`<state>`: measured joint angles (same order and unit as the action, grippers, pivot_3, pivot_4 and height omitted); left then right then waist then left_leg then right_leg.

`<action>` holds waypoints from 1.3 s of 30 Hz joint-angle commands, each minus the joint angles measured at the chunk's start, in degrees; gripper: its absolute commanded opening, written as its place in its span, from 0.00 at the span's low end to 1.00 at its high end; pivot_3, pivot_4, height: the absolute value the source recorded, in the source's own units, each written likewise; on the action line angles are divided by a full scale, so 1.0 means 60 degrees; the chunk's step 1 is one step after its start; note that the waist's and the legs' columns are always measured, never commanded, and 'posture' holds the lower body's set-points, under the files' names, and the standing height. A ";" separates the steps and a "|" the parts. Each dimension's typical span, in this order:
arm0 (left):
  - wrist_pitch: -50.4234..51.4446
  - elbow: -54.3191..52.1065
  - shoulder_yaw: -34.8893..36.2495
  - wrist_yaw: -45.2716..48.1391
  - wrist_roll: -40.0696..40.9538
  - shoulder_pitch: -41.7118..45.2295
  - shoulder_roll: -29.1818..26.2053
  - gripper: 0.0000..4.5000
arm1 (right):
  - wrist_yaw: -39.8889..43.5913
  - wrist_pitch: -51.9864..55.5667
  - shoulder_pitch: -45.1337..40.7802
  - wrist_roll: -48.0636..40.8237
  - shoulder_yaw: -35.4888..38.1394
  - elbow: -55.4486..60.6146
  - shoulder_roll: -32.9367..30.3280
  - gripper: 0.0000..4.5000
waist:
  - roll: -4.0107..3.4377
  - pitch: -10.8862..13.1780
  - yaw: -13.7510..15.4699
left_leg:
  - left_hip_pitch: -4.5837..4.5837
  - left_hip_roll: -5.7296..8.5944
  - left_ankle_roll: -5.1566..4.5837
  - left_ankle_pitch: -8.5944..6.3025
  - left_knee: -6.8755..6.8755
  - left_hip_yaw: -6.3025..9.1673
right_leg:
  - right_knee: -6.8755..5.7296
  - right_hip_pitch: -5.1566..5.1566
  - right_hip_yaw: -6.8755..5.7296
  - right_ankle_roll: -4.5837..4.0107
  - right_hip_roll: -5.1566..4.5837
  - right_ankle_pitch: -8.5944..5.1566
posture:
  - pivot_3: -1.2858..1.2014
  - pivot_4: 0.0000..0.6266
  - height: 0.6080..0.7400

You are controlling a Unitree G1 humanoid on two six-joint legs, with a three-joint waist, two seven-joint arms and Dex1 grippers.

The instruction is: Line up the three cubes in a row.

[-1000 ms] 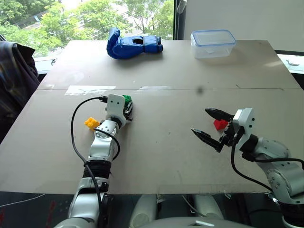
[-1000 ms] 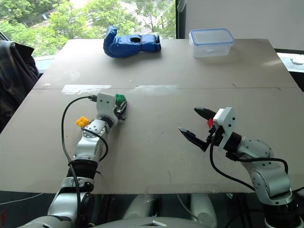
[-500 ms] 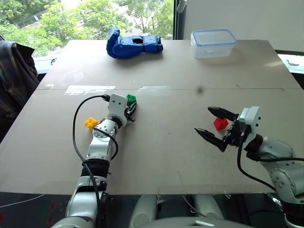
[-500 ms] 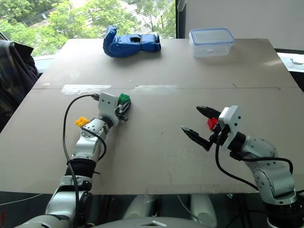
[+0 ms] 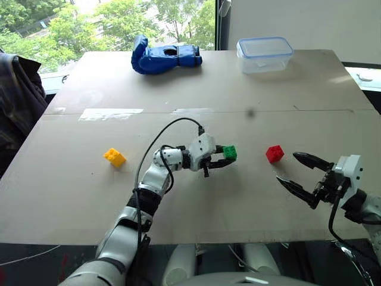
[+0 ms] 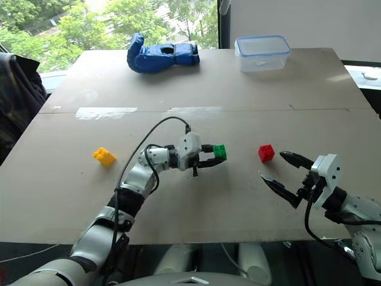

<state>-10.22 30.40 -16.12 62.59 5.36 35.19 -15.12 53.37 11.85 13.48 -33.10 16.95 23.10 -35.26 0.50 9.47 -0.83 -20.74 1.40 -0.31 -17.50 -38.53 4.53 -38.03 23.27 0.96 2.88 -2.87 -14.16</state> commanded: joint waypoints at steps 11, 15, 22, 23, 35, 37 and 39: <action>-0.0280 0.1619 -0.0419 0.0246 -0.0511 0.0893 0.1098 0.28 | 0.0090 -0.0766 0.0762 0.0053 0.0736 0.0161 -0.0049 1.00 | 0.0002 0.0001 0.0017 | 0.0003 0.0001 -0.0004 -0.0002 -0.0015 0.0012 | 0.0004 -0.0013 0.0000 0.0006 0.0000 0.0002 | 0.52 0.24 1.00; 0.0161 0.1546 -0.0332 0.0227 -0.0478 0.0775 0.1113 0.28 | 0.0007 -0.0735 0.0746 0.0050 0.0693 0.0231 -0.0068 1.00 | 0.0002 0.0001 0.0027 | 0.0003 0.0001 -0.0004 -0.0003 -0.0023 0.0016 | 0.0004 -0.0019 -0.0003 0.0007 -0.0001 0.0002 | 0.52 0.24 1.00; 0.0678 0.1170 -0.0209 0.0013 -0.0368 0.0496 0.1103 0.28 | -0.0040 -0.0678 0.0556 0.0047 0.0650 0.0200 -0.0166 1.00 | 0.0000 -0.0001 0.0025 | 0.0010 0.0001 -0.0004 -0.0002 -0.0027 0.0021 | 0.0002 -0.0025 -0.0005 0.0008 -0.0001 0.0003 | 0.52 0.24 1.00; 0.0625 0.1146 -0.0194 -0.0039 -0.0362 0.0474 0.1104 0.40 | -0.0043 -0.0675 0.0537 0.0051 0.0622 0.0200 -0.0161 1.00 | 0.0000 -0.0001 0.0025 | 0.0010 0.0001 -0.0004 -0.0002 -0.0027 0.0020 | 0.0002 -0.0025 -0.0004 0.0008 -0.0001 0.0003 | 0.52 0.24 1.00; 0.0076 0.1929 -0.0085 -0.0361 -0.0568 0.0865 0.0818 1.00 | 0.0015 -0.0684 0.0403 0.0079 0.0515 0.0154 -0.0153 1.00 | -0.0001 -0.0003 0.0008 | 0.0016 0.0001 -0.0004 -0.0002 -0.0029 0.0017 | 0.0000 -0.0028 -0.0001 0.0009 0.0001 0.0003 | 0.52 0.24 1.00; -0.0035 0.2071 -0.0034 -0.0501 -0.0569 0.0937 0.0835 1.00 | 0.0018 -0.0698 0.0409 0.0092 0.0522 0.0148 -0.0145 1.00 | -0.0002 -0.0003 0.0002 | 0.0016 0.0001 -0.0004 -0.0002 -0.0029 0.0016 | 0.0000 -0.0028 0.0000 0.0010 0.0001 0.0003 | 0.52 0.24 1.00; -0.0111 0.2146 0.0032 -0.0596 -0.0527 0.0962 0.0895 1.00 | 0.0008 -0.0711 0.0424 0.0107 0.0514 0.0159 -0.0128 1.00 | -0.0001 -0.0003 0.0004 | 0.0016 0.0001 -0.0004 -0.0002 -0.0029 0.0016 | 0.0000 -0.0028 0.0000 0.0010 0.0001 0.0004 | 0.52 0.24 1.00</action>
<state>-10.56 41.73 -16.79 60.02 2.95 41.09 -9.24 53.38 8.48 16.17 -32.05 19.18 22.46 -35.67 0.49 9.45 -0.80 -20.64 1.40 -0.33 -17.52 -38.71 4.63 -38.03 23.10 0.96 2.94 -2.87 -14.14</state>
